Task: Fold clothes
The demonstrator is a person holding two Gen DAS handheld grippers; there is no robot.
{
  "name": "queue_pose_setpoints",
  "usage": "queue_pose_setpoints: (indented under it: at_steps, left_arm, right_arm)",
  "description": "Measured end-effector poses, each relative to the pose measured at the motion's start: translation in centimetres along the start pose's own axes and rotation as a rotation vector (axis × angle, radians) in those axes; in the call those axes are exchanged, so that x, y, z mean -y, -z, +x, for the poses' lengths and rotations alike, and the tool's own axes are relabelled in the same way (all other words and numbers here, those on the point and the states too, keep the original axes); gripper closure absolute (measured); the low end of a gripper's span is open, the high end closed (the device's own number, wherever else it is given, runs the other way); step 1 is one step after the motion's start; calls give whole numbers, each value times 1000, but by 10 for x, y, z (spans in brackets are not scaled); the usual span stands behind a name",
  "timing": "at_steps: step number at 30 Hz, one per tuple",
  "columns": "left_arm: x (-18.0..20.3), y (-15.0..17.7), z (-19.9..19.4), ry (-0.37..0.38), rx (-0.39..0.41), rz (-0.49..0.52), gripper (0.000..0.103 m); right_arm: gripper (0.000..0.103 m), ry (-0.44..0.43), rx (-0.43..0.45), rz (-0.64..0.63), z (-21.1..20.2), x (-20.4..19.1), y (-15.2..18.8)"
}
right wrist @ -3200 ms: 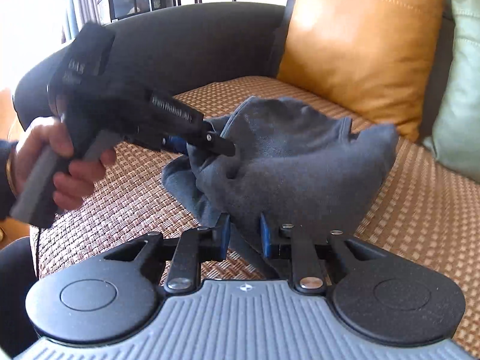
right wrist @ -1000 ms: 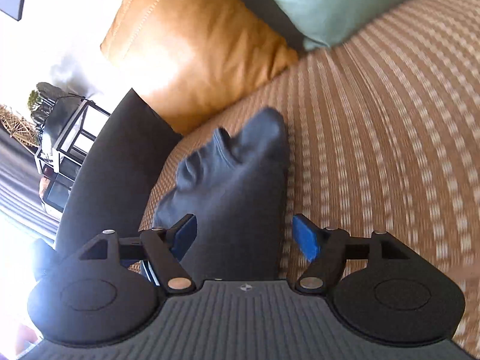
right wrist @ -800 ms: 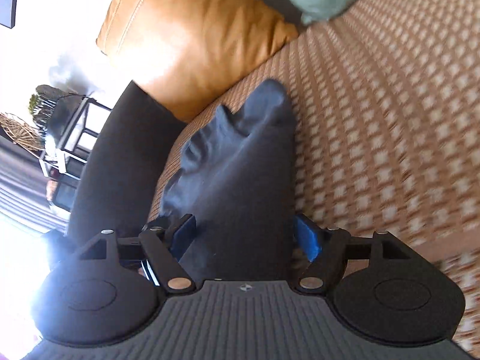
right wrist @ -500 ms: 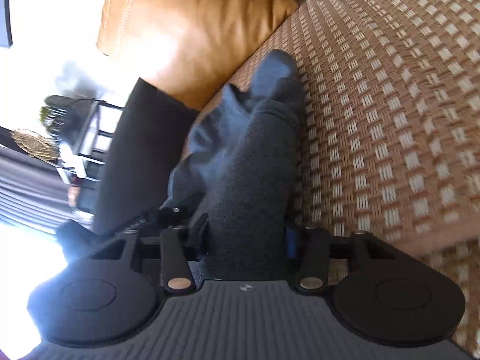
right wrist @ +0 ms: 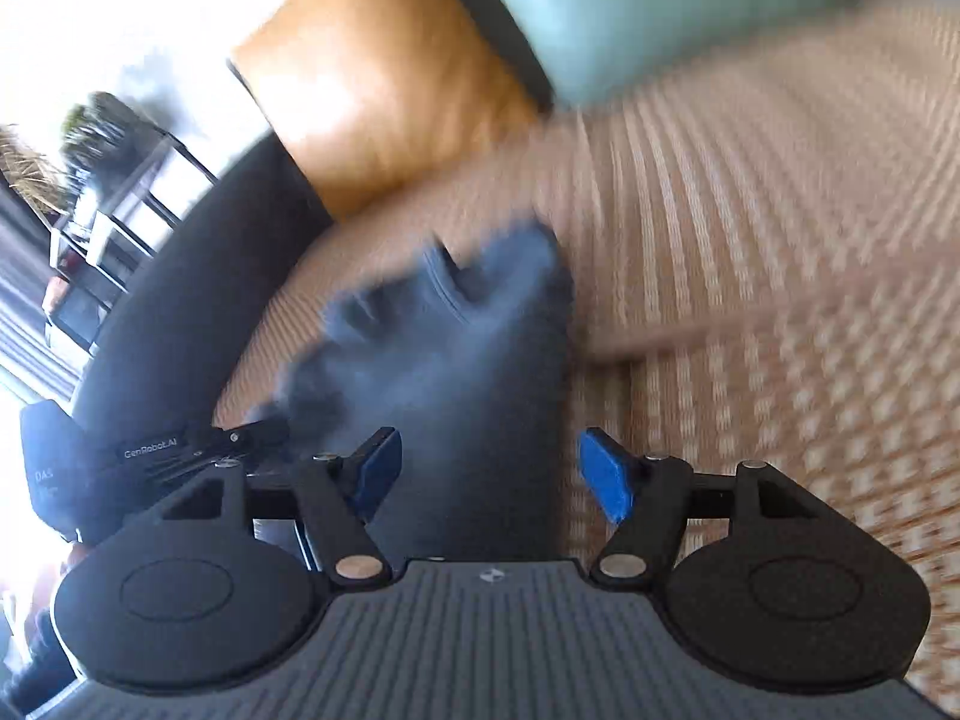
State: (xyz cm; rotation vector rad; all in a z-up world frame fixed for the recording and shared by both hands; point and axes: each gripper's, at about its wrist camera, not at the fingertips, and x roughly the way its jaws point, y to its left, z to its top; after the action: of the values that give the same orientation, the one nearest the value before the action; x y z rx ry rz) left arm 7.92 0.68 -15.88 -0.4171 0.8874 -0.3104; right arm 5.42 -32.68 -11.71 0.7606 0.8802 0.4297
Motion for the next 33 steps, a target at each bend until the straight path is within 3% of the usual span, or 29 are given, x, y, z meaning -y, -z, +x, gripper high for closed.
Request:
queue_pose_setpoints:
  at_steps: [4,7,9,12,19,20,21,22,23,29,33]
  left_arm:
    - [12,-14,-27,6,41,34,43]
    - [14,-18,-2,-24,-27,44,42]
    - [13,-19,11,-44,-71,30,42]
    - [10,-22,22,-53,-84,29,41]
    - [9,-28,38,-47,-89,57,41]
    - [11,-28,41,-53,-91,67,45]
    - [12,-27,43,-60,-93,77,68]
    - [12,-27,44,-67,-94,83,86]
    - [12,-28,45,-73,-95,86,95]
    - [6,-50,44,-35,-87,89,100]
    - [-3,-44,58,-46,-111,81,101]
  right_arm:
    - [37,-73,62,11,-25,-29,15]
    - [43,-136,-28,151,14,-31,37]
    - [43,-156,-34,254,36,-29,46]
    - [42,-121,-24,389,59,-21,57]
    - [45,-84,78,463,81,-18,67]
    - [46,-75,87,468,86,-18,67]
    - [50,-68,91,475,92,-17,68]
    - [70,-58,95,487,96,-16,69]
    - [86,-51,92,499,95,-11,70]
    - [88,-116,120,283,77,-38,67]
    - [88,-38,72,272,99,-21,82]
